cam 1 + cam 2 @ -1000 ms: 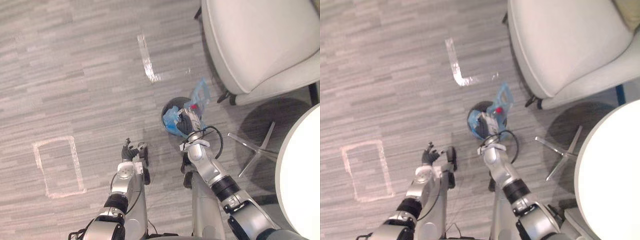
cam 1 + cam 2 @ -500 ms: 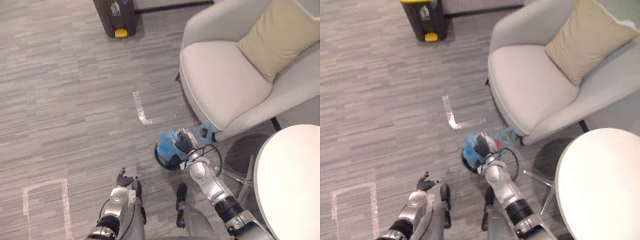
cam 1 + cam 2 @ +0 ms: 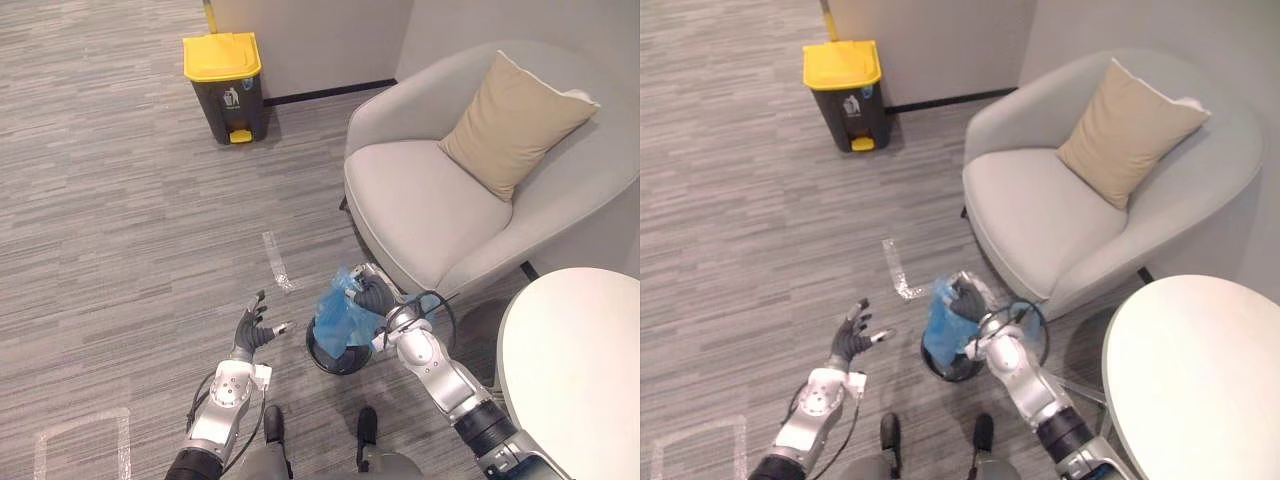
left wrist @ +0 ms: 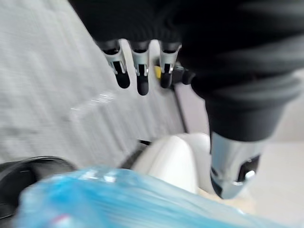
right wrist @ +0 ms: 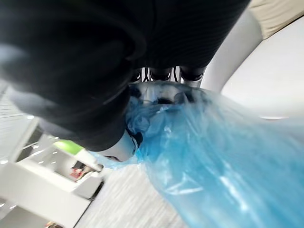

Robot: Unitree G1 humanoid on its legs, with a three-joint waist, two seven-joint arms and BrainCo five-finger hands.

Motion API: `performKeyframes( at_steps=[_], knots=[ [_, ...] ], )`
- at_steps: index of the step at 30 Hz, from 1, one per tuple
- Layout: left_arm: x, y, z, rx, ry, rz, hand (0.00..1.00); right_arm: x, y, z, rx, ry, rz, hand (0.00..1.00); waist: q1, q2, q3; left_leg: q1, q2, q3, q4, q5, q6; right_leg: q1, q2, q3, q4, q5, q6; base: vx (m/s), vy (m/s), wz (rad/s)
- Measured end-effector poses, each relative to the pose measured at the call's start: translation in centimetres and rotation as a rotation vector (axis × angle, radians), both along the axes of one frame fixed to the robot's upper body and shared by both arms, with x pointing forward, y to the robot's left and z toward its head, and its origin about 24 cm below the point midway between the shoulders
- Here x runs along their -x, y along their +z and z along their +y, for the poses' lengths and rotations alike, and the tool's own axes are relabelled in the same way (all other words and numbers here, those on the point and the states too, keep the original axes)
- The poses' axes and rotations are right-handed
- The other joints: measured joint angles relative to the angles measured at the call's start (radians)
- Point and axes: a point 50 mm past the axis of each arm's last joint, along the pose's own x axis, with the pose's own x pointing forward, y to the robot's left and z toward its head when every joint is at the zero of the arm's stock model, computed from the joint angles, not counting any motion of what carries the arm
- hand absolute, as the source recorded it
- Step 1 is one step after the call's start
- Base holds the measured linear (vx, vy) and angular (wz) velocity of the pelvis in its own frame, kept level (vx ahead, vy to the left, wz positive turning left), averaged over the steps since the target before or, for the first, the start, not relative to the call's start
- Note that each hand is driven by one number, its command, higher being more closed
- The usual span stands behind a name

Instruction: Gather rubbish on tea table into small bin, then transfer packed bag to large trash can.

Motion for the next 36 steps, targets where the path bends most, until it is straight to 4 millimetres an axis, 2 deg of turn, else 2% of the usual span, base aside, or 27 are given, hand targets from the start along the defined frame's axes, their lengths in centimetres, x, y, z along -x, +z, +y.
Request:
performKeyframes(
  at_steps=[5, 10, 18, 24, 28, 36],
  knots=[
    [-0.3, 1.1, -1.4, -0.066, -0.14, -0.053, 0.0, 0.5, 0.9, 0.4, -0.012, 0.091, -0.015, 1.0, -0.005, 0.0, -0.017, 0.026, 0.0, 0.001, 0.0, -0.003, -0.003, 0.025, 0.002, 0.012, -0.012, 0.002, -0.001, 0.03, -0.002, -0.08],
    [-0.4, 1.8, -2.2, -0.119, -0.215, -0.09, 0.0, 0.6, 1.6, 1.1, -0.006, 0.155, -0.023, 1.0, -0.028, 0.002, -0.027, 0.038, 0.003, 0.017, -0.001, -0.005, -0.005, 0.028, 0.005, 0.03, -0.014, 0.005, -0.003, -0.03, 0.003, -0.11],
    [-1.5, 3.1, -4.0, -0.209, -0.327, -0.166, 0.0, 0.8, 3.4, 2.1, -0.044, 0.235, -0.066, 1.0, -0.039, 0.002, -0.047, 0.042, 0.003, 0.039, -0.001, -0.005, -0.006, 0.022, 0.006, 0.057, -0.025, 0.023, -0.003, -0.03, 0.001, -0.1],
    [-1.9, 3.6, -4.5, -0.305, -0.338, -0.226, 0.0, 1.1, 3.2, 2.8, -0.064, 0.28, -0.039, 1.0, -0.044, 0.001, -0.065, 0.047, 0.003, 0.047, -0.001, -0.005, -0.006, 0.022, 0.006, 0.066, -0.025, 0.025, -0.003, -0.01, -0.001, -0.04],
    [-1.9, 3.6, -4.8, -0.357, -0.342, -0.25, 0.0, 1.3, 3.8, 4.2, -0.094, 0.321, -0.053, 1.0, -0.052, -0.001, -0.068, 0.051, 0.003, 0.054, -0.002, -0.005, -0.006, 0.021, 0.007, 0.073, -0.025, 0.027, -0.003, -0.01, 0.0, -0.06],
    [-1.9, 3.6, -5.0, -0.372, -0.313, -0.264, 0.0, 1.7, 3.8, 5.3, -0.126, 0.347, -0.045, 1.0, -0.053, -0.003, -0.069, 0.051, 0.002, 0.059, -0.002, -0.005, -0.006, 0.018, 0.006, 0.078, -0.025, 0.028, -0.002, 0.0, 0.0, 0.0]
  ],
)
